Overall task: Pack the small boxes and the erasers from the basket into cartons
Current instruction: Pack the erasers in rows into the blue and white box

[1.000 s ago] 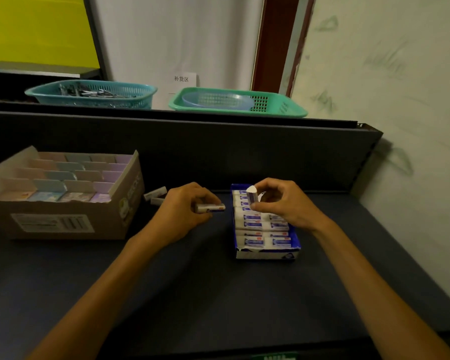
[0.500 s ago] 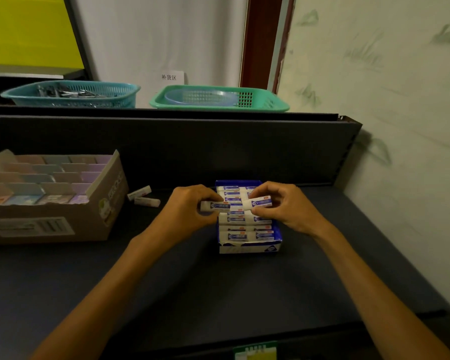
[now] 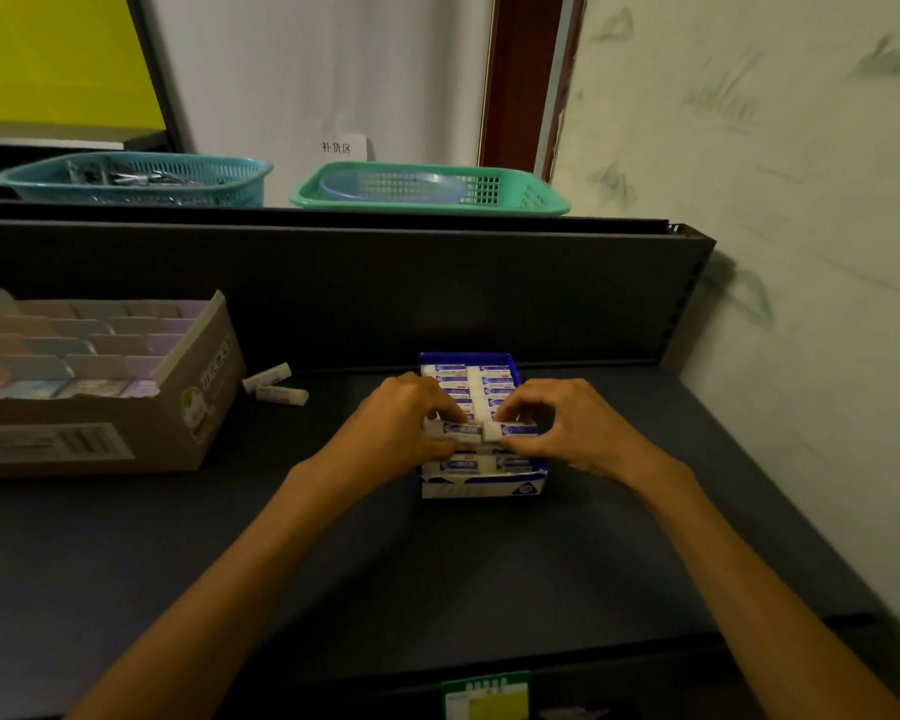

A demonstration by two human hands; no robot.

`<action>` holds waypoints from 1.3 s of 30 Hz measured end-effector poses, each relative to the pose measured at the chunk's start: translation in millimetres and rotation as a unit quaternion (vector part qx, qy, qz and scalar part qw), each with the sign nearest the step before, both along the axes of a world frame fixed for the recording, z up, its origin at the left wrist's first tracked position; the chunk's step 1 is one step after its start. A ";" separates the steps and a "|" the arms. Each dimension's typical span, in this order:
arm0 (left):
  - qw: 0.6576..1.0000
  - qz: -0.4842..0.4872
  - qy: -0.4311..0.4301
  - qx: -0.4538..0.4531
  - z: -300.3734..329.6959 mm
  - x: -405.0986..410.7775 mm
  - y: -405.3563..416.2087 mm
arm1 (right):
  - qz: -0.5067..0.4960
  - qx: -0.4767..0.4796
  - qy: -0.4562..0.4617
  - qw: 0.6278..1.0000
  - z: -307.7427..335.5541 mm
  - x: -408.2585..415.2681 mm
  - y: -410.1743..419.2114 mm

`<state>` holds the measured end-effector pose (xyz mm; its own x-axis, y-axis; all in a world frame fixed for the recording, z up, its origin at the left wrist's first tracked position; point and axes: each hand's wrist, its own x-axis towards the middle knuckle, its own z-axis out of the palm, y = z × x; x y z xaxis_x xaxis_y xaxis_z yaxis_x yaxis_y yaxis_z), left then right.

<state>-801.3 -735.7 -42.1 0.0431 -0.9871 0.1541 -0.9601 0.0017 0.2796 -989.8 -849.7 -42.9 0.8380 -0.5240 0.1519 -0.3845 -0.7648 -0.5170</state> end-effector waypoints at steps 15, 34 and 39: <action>0.998 -0.039 -0.039 0.041 -0.8 0.4 2.1 | 0.019 -0.061 0.079 0.995 -0.7 2.1 -0.1; 0.997 -0.053 -0.046 0.024 -6.9 3.9 -0.8 | 0.026 -0.048 0.084 0.995 -5.4 0.6 -4.7; 0.999 -0.011 -0.031 -0.017 -5.4 11.8 5.9 | 0.013 -0.050 0.030 0.998 1.4 8.6 -1.3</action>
